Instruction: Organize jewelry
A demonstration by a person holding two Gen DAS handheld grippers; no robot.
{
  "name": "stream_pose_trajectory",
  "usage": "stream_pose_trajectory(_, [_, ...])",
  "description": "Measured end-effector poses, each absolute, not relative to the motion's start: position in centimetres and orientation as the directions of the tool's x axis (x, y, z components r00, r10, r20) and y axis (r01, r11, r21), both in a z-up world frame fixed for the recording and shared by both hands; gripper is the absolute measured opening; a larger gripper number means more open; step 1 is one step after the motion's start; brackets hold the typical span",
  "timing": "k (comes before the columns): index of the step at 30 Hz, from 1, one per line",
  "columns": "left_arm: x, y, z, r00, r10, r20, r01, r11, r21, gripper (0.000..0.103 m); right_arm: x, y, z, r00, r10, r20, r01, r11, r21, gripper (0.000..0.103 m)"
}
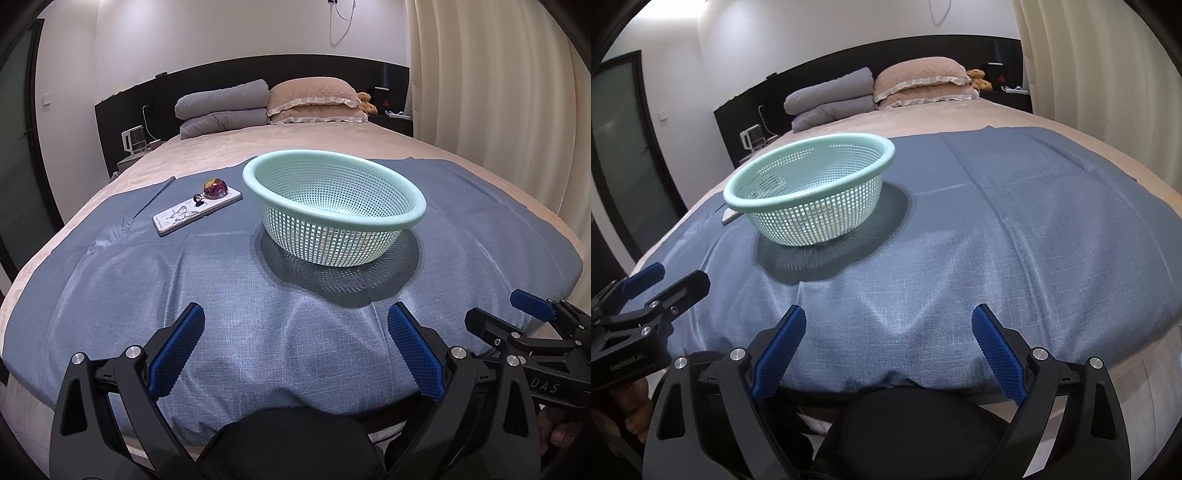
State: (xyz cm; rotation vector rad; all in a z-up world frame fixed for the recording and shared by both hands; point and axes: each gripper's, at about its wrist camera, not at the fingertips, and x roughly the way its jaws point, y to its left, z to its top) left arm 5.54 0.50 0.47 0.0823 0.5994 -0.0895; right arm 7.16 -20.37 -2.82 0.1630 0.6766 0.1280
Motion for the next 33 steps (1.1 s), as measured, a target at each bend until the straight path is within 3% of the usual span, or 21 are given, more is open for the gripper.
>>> stream_pose_trajectory(33, [5.5,1.0,0.5,0.824,-0.073,-0.562,0.106,0.994,0.026,0.097,6.8,-18.6,-2.4,0.776,0.140,-0.615,-0.088,0.990,0.114,0.087])
